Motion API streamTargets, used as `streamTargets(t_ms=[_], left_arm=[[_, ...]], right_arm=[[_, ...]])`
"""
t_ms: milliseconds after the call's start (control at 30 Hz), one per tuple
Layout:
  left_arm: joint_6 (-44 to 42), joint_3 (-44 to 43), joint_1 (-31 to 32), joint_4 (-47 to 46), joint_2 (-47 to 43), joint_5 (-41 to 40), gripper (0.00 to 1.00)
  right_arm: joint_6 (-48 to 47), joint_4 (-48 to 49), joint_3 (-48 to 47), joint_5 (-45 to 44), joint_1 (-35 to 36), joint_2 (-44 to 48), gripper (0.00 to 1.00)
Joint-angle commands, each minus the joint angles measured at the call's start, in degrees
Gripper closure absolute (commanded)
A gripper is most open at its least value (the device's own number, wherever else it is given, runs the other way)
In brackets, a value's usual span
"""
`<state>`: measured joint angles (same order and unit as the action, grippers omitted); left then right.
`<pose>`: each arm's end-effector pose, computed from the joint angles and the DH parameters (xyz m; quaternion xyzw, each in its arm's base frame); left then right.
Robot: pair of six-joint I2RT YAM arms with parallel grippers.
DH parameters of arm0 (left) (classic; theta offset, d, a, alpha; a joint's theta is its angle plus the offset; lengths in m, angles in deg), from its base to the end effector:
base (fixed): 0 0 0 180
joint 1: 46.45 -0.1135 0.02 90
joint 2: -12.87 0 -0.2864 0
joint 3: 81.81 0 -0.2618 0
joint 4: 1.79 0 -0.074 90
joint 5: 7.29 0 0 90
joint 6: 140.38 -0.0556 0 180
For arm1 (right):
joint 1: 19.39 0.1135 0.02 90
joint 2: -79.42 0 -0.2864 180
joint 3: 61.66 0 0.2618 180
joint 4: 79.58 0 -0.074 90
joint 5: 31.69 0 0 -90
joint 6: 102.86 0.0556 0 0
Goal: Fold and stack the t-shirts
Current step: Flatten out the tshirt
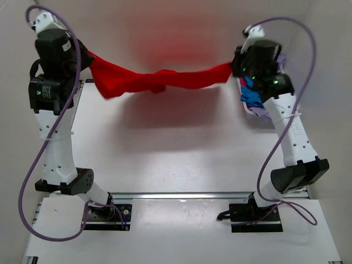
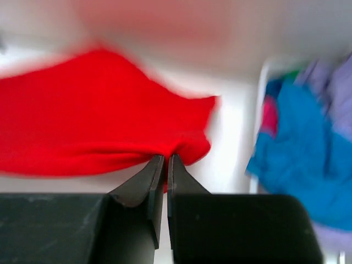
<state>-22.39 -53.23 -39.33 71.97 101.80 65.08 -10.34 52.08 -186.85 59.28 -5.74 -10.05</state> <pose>0.2602 -0.0155 0.6072 -0.2340 0.7337 -0.0761 0.6333 0.3461 0.0850 0.5244 -0.0810 0.7763 0.0945 0.6179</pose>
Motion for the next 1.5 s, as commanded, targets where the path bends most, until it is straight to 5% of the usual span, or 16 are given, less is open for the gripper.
streamTargets(t_ms=[0,133,367,633,833,1000,1200,1333,1467], left_arm=[[-3.1,-3.0,2.4,3.7,2.0,-5.6,1.00],[-4.3,-11.4,0.9,5.6,-1.7,-3.1,1.00],[-5.4,-8.4,0.1,-1.0,-9.8,-2.2,1.00],[-5.0,-11.3,1.0,-12.3,-10.8,-2.2,1.00],[-3.6,-5.6,0.3,-13.4,-13.8,-1.4,1.00],[-2.2,-5.6,0.4,-12.0,-6.9,-1.0,1.00],[-2.6,-18.5,1.1,-8.4,12.2,0.2,1.00],[-6.4,-23.0,1.3,-14.3,20.1,1.0,1.00],[-5.1,-14.4,-3.2,-28.6,16.1,4.5,1.00]], right_arm=[[-1.5,2.7,12.0,-7.7,3.9,6.2,1.00],[-2.2,4.1,16.4,-10.8,7.0,15.0,1.00],[-2.0,0.4,7.7,-13.1,10.6,21.4,1.00],[-0.4,1.9,-7.0,-3.3,2.9,17.5,1.00],[3.4,1.5,-4.1,4.6,-1.9,18.7,1.00],[5.3,4.9,3.9,11.6,-4.2,17.3,0.99],[1.6,11.4,2.8,5.5,1.7,4.2,1.00],[-0.6,15.1,-9.3,5.4,2.0,-6.4,1.00],[-2.9,8.6,-43.9,6.6,0.2,-23.3,1.00]])
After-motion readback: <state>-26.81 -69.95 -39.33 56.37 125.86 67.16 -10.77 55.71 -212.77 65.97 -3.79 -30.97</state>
